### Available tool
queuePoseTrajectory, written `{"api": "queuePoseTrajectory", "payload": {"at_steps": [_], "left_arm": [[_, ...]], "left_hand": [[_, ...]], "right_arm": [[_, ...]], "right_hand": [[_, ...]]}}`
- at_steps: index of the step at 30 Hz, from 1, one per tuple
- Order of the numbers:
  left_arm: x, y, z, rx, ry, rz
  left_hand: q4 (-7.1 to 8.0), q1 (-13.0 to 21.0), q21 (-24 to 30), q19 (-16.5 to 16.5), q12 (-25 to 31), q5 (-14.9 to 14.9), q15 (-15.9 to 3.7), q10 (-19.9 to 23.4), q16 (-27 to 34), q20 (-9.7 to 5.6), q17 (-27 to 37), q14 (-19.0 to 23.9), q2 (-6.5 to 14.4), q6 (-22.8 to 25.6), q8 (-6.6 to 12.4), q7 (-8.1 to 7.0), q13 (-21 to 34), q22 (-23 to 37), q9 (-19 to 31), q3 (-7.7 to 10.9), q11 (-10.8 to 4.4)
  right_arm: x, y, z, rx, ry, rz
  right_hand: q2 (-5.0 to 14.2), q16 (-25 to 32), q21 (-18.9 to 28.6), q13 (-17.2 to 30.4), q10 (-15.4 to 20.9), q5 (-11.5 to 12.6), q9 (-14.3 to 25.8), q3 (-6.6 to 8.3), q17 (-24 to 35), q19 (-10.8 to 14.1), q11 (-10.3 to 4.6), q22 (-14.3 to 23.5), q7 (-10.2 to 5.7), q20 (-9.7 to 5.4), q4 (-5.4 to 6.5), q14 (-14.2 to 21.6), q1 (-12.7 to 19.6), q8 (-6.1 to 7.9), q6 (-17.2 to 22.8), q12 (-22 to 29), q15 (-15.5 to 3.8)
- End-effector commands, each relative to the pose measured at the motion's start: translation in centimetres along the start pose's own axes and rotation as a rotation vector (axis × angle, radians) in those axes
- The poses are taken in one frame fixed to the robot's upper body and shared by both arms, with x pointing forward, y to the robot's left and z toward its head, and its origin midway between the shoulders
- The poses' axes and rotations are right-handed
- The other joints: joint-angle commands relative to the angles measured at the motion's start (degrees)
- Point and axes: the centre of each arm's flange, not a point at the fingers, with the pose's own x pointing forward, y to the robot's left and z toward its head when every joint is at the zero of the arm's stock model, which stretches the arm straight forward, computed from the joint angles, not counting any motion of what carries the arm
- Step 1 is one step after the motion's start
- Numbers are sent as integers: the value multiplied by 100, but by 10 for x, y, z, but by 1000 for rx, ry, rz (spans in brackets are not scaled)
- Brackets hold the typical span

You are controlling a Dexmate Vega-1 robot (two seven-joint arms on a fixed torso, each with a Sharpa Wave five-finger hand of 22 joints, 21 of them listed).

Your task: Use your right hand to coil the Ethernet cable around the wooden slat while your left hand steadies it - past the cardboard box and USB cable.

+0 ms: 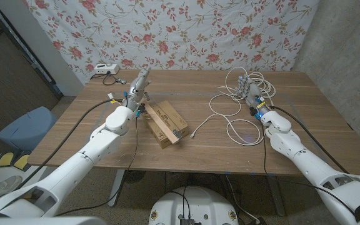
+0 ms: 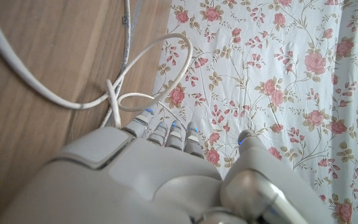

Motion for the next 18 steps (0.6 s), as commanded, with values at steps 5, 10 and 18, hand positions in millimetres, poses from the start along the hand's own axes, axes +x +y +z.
{"api": "queuePoseTrajectory", "payload": {"at_steps": [5, 10, 18], "left_arm": [[-13, 38, 45, 442, 80, 5], [-14, 53, 60, 587, 121, -25], [-8, 67, 84, 805, 200, -142]], "left_hand": [[-362, 318, -93, -116, 83, -86, 91, 228, 53, 231, 9, 228, -259, 319, 76, 8, 31, 20, 25, 4, 16], [-570, 506, -207, -205, 117, -142, 141, 391, 92, 304, 23, 489, -381, 534, 104, 30, 50, 34, 41, -5, -14], [-722, 673, -307, -317, 141, -171, 141, 504, 46, 385, 33, 479, -420, 592, 89, 82, 71, 44, 55, 16, 50]], "right_arm": [[-9, 1, -4, 11, -4, -1], [-7, 6, -5, 12, -3, 4], [-3, 10, -5, 10, -8, 8]], "right_hand": [[2, 32, 26, 21, 94, 40, 11, 31, 19, 53, -1, 14, 5, 24, -22, -1, 35, 23, 45, 45, -136], [3, 34, 27, 21, 106, 42, 11, 30, 18, 56, 7, 14, 5, 35, -25, 9, 34, 23, 43, 48, -125], [9, 35, 28, 21, 131, 45, 12, 30, 18, 59, 6, 14, 4, 46, -30, 20, 33, 24, 47, 54, -110]]}}
